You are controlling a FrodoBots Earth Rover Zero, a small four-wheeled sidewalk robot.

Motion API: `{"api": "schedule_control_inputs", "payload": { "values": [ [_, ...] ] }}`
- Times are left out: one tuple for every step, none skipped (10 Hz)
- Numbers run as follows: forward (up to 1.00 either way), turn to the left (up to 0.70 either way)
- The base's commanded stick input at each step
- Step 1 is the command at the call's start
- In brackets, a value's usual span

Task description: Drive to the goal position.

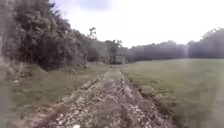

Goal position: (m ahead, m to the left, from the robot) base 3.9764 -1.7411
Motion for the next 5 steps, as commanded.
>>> {"api": "schedule_control_inputs", "payload": {
  "values": [
    [0.85, -0.34],
    [0.85, -0.34],
    [0.85, -0.17],
    [0.85, 0.0],
    [0.85, 0.0]
  ]
}}
